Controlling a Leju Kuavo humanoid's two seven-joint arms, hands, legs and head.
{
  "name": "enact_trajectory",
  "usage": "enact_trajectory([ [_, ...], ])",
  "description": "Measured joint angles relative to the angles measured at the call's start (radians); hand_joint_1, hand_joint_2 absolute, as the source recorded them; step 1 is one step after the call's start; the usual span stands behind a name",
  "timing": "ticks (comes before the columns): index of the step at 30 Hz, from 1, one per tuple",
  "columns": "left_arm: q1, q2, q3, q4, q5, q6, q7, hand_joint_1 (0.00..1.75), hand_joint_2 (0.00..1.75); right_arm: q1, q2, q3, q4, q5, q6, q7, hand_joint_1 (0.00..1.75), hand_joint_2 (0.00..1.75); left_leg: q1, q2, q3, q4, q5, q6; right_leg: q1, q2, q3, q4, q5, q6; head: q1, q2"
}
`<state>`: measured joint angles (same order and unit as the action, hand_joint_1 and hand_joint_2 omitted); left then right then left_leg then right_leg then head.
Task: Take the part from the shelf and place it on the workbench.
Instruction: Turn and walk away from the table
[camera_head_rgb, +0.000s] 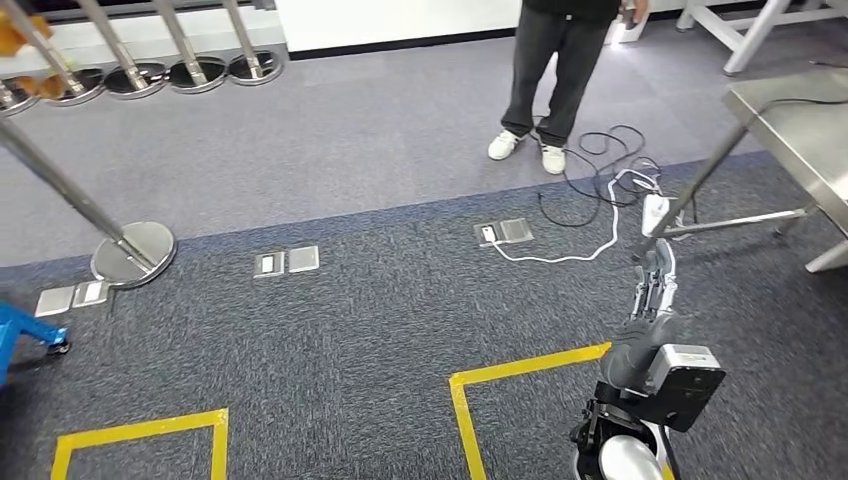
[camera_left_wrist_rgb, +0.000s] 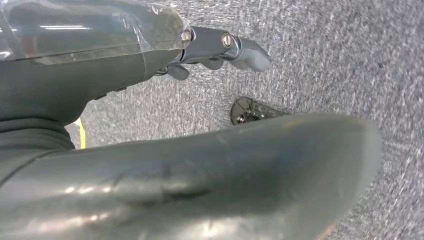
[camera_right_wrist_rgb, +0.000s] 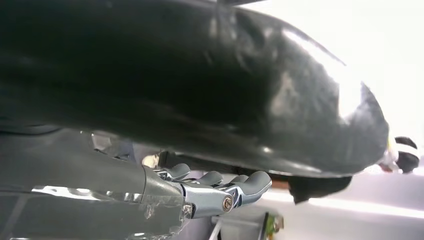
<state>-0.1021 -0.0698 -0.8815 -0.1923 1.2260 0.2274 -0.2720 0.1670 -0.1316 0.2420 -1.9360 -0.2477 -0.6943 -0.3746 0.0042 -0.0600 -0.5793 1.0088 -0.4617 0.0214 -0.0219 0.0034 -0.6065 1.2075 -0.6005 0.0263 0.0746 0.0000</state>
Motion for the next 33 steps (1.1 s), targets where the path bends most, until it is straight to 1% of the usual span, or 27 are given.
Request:
enact_trajectory([
  [2,-0.001,0.001,-0.002,0.0,-0.001,0.0,-0.001,0.0,0.0,0.002,0.001,-0.005,0.0,0.002,0.0,0.003,0.0,0.0,0.005,-0.027,-0.008,0.017,-0.007,-0.012,-0.01,0.046,0.045,-0.114,0.054,0.006,0.007,0.0],
  [3,-0.002,0.002,-0.004,0.0,-0.001,-0.001,-0.001,0.0,0.0,0.003,0.003,-0.008,0.0,0.003,0.0,0.005,0.0,0.0,0.006,-0.039,-0.015,0.025,-0.009,-0.02,-0.012,0.065,0.058,-0.148,0.063,0.004,0.01,0.0],
  [4,-0.002,0.002,-0.005,0.0,-0.001,-0.001,-0.001,0.0,0.0,0.005,0.004,-0.01,0.0,0.004,0.0,0.007,0.0,0.0,0.006,-0.05,-0.022,0.031,-0.009,-0.027,-0.012,0.077,0.061,-0.159,0.06,-0.001,0.011,0.0],
  [7,0.003,0.006,-0.006,0.0,0.003,-0.001,0.001,0.0,0.0,0.001,0.009,-0.012,0.0,0.006,0.0,0.01,0.0,0.0,0.01,-0.078,-0.033,0.032,-0.003,-0.043,-0.008,0.048,0.062,-0.162,0.062,-0.022,0.008,0.0],
  [8,0.004,0.008,-0.006,0.0,0.004,-0.001,0.003,0.0,0.0,-0.003,0.011,-0.012,0.0,0.006,0.001,0.01,0.0,0.0,0.009,-0.07,-0.038,0.044,-0.01,-0.048,-0.009,0.035,0.064,-0.164,0.063,-0.028,0.004,0.0],
  [9,0.003,0.009,-0.006,0.0,0.006,-0.001,0.005,0.0,0.0,-0.005,0.013,-0.012,0.0,0.006,0.001,0.01,0.0,0.0,0.006,-0.049,-0.052,0.074,-0.027,-0.051,-0.01,0.02,0.066,-0.166,0.064,-0.032,-0.003,0.0],
  [11,0.001,0.01,-0.006,-0.001,0.008,-0.001,0.008,0.0,0.0,-0.004,0.018,-0.012,0.001,0.007,0.001,0.01,0.0,0.0,0.003,0.01,-0.104,0.188,-0.081,-0.056,-0.005,-0.011,0.069,-0.167,0.061,-0.038,-0.019,0.0],
  [12,0.0,0.01,-0.006,-0.001,0.009,-0.001,0.01,0.0,0.0,-0.004,0.019,-0.012,0.003,0.006,0.001,0.009,0.0,0.0,0.003,0.03,-0.134,0.25,-0.104,-0.056,-0.001,-0.026,0.07,-0.167,0.06,-0.041,-0.024,0.0],
  [13,0.0,0.01,-0.006,-0.001,0.01,-0.001,0.01,0.0,0.0,-0.003,0.021,-0.012,0.005,0.005,0.001,0.008,0.0,0.0,0.003,0.041,-0.153,0.29,-0.114,-0.054,0.004,-0.041,0.071,-0.167,0.057,-0.044,-0.025,0.0],
  [14,0.001,0.01,-0.006,-0.001,0.011,0.0,0.01,0.0,0.0,-0.003,0.022,-0.012,0.008,0.003,0.001,0.006,0.0,0.0,0.001,0.047,-0.155,0.296,-0.107,-0.049,0.007,-0.055,0.073,-0.167,0.055,-0.047,-0.026,0.0],
  [15,0.002,0.01,-0.006,-0.001,0.012,0.0,0.009,0.0,0.0,-0.004,0.024,-0.013,0.01,0.001,0.001,0.005,0.0,0.0,-0.002,0.052,-0.138,0.264,-0.083,-0.041,0.01,-0.068,0.076,-0.167,0.052,-0.049,-0.026,0.0],
  [16,0.003,0.01,-0.006,-0.001,0.013,0.001,0.008,0.0,0.0,-0.004,0.026,-0.013,0.011,-0.002,0.002,0.003,0.0,0.0,-0.007,0.062,-0.105,0.202,-0.051,-0.031,0.013,-0.08,0.08,-0.167,0.049,-0.051,-0.027,0.0],
  [17,0.003,0.011,-0.006,-0.001,0.014,0.001,0.007,0.0,0.0,-0.005,0.027,-0.013,0.012,-0.003,0.002,0.001,0.0,0.0,-0.017,0.087,-0.07,0.135,-0.028,-0.019,0.015,-0.091,0.085,-0.169,0.046,-0.051,-0.027,0.0],
  [18,0.002,0.011,-0.006,-0.001,0.015,0.002,0.005,0.0,0.0,-0.005,0.028,-0.013,0.013,-0.004,0.003,-0.001,0.0,0.0,-0.026,0.108,-0.042,0.081,-0.013,-0.01,0.017,-0.101,0.089,-0.17,0.042,-0.05,-0.028,0.0],
  [19,0.001,0.012,-0.006,-0.001,0.016,0.002,0.004,0.0,0.0,-0.005,0.029,-0.013,0.014,-0.004,0.003,-0.002,0.0,0.0,-0.034,0.124,-0.027,0.048,-0.009,-0.003,0.018,-0.111,0.092,-0.172,0.04,-0.048,-0.028,0.0],
  [20,0.001,0.012,-0.006,-0.001,0.016,0.002,0.003,0.0,0.0,-0.006,0.03,-0.013,0.015,-0.004,0.003,-0.003,0.0,0.0,-0.039,0.131,-0.025,0.038,-0.012,0.0,0.019,-0.121,0.095,-0.175,0.039,-0.045,-0.029,0.0],
  [22,0.004,0.013,-0.006,-0.001,0.018,0.002,0.001,0.0,0.0,-0.01,0.032,-0.013,0.017,-0.004,0.004,-0.004,0.0,0.0,-0.036,0.108,-0.02,0.022,-0.006,0.003,0.019,-0.135,0.103,-0.179,0.034,-0.039,-0.029,0.0],
  [23,0.005,0.013,-0.006,-0.001,0.018,0.002,0.001,0.0,0.0,-0.014,0.033,-0.013,0.018,-0.004,0.005,-0.006,0.0,0.0,-0.031,0.097,-0.014,0.011,-0.002,0.005,0.018,-0.122,0.105,-0.173,0.026,-0.036,-0.029,0.0],
  [24,0.005,0.013,-0.006,-0.001,0.019,0.002,0.002,0.0,0.0,-0.017,0.034,-0.014,0.019,-0.004,0.004,-0.008,0.0,0.0,-0.026,0.087,-0.007,0.0,0.002,0.008,0.017,-0.096,0.098,-0.149,0.009,-0.033,-0.029,0.0],
  [25,0.004,0.013,-0.006,-0.001,0.019,0.001,0.004,0.0,0.0,-0.018,0.034,-0.014,0.02,-0.004,0.004,-0.009,0.0,0.0,-0.02,0.077,-0.002,-0.008,0.006,0.01,0.015,-0.063,0.078,-0.105,-0.015,-0.03,-0.027,0.0],
  [26,0.003,0.013,-0.006,-0.001,0.02,0.001,0.007,0.0,0.0,-0.016,0.034,-0.016,0.021,-0.004,0.002,-0.01,0.0,0.0,-0.02,0.066,0.0,-0.011,0.007,0.012,0.014,-0.033,0.047,-0.045,-0.042,-0.027,-0.024,0.0],
  [27,0.002,0.013,-0.006,-0.001,0.02,0.0,0.009,0.0,0.0,-0.014,0.034,-0.017,0.022,-0.004,0.001,-0.011,0.0,0.0,-0.019,0.053,0.0,-0.011,0.007,0.014,0.011,-0.018,0.011,0.019,-0.065,-0.023,-0.022,0.0],
  [28,0.002,0.013,-0.006,-0.001,0.02,0.0,0.01,0.0,0.0,-0.011,0.035,-0.017,0.024,-0.004,0.001,-0.01,0.0,0.0,-0.018,0.039,0.0,-0.01,0.007,0.013,0.008,-0.012,-0.017,0.063,-0.073,-0.02,-0.019,0.0],
  [29,0.003,0.013,-0.006,-0.001,0.02,-0.001,0.01,0.0,0.0,-0.009,0.035,-0.018,0.025,-0.004,0.002,-0.01,0.0,0.0,-0.016,0.025,0.0,-0.007,0.005,0.012,0.005,-0.009,-0.03,0.074,-0.06,-0.016,-0.018,0.0],
  [30,0.003,0.013,-0.006,-0.001,0.02,-0.003,0.011,0.0,0.0,-0.009,0.035,-0.018,0.026,-0.004,0.003,-0.01,0.0,0.0,-0.013,0.01,0.0,-0.003,0.003,0.008,0.002,-0.006,-0.025,0.046,-0.029,-0.012,-0.018,0.0],
  [31,0.003,0.013,-0.006,-0.001,0.021,-0.004,0.013,0.0,0.0,-0.01,0.035,-0.018,0.026,-0.003,0.004,-0.01,0.0,0.0,-0.009,-0.004,0.0,0.004,0.0,0.003,-0.003,0.001,-0.005,-0.011,0.013,-0.008,-0.018,0.0],
  [33,0.002,0.013,-0.006,0.0,0.022,-0.007,0.016,0.0,0.0,-0.01,0.035,-0.017,0.027,-0.001,0.006,-0.01,0.0,0.0,-0.004,-0.031,-0.008,0.024,-0.01,-0.011,-0.013,0.049,0.036,-0.116,0.06,0.001,-0.015,0.0],
])
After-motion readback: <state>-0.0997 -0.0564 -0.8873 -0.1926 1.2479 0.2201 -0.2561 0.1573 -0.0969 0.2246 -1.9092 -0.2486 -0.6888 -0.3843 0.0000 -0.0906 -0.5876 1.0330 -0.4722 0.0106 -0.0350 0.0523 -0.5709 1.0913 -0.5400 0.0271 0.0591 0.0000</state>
